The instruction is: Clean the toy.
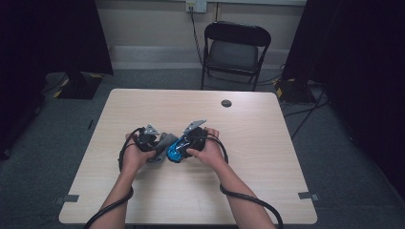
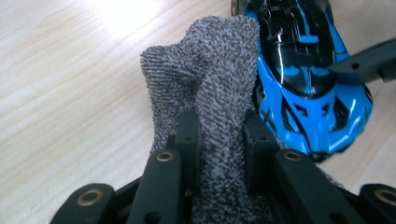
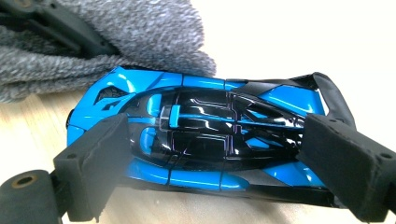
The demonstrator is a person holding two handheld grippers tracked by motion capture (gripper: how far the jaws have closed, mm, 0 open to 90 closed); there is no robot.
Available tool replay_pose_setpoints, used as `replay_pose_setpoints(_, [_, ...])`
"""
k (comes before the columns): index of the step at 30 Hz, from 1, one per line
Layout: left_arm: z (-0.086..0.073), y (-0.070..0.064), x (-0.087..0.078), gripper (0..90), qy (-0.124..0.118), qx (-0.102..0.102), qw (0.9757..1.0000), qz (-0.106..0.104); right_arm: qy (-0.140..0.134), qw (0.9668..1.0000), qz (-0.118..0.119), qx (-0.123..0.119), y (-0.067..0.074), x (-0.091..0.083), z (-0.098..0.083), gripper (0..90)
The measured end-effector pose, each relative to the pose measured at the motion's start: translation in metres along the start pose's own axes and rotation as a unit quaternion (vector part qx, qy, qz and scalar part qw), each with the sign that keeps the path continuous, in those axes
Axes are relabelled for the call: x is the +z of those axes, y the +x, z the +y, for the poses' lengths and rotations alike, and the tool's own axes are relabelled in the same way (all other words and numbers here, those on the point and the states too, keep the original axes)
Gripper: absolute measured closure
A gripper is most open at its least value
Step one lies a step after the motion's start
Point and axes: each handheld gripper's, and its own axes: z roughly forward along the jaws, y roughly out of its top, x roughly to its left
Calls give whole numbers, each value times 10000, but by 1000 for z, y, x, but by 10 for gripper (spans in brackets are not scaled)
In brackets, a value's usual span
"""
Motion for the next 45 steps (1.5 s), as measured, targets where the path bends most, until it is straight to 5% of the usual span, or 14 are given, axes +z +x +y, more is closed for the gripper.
replay_pose_setpoints(16, [-25, -16, -20, 721, -88, -252, 9995, -184, -1, 10000, 14, -4, 0, 0, 0, 82])
replay_pose_setpoints(45, [-40, -52, -37, 723, 38, -77, 9973, -724, -6, 10000, 5, -9, -1, 0, 0, 82])
